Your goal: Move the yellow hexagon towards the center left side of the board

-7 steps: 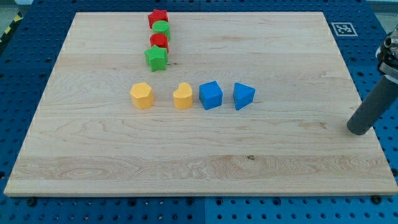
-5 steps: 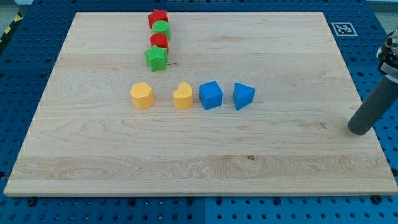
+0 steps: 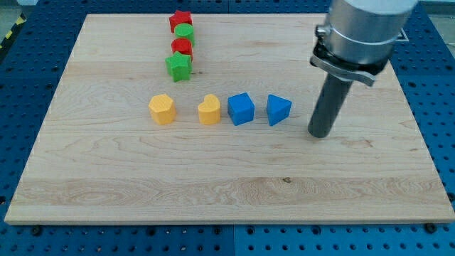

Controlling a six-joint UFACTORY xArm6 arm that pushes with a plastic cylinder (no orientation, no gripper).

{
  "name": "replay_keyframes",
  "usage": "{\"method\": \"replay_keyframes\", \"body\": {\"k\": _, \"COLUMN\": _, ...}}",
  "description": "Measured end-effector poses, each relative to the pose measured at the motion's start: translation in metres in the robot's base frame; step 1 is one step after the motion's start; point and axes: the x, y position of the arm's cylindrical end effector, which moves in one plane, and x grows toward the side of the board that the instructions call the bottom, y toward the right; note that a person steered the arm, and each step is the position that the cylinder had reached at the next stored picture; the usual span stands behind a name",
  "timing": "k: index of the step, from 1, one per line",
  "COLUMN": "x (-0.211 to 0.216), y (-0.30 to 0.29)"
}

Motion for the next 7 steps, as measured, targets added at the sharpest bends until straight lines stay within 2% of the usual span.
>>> {"method": "replay_keyframes", "body": {"k": 1, "x": -0.025, "y": 0.000}}
{"method": "replay_keyframes", "body": {"k": 3, "x": -0.021, "y": -0.015}}
{"method": "replay_keyframes", "body": {"k": 7, "x": -0.014, "y": -0.095}}
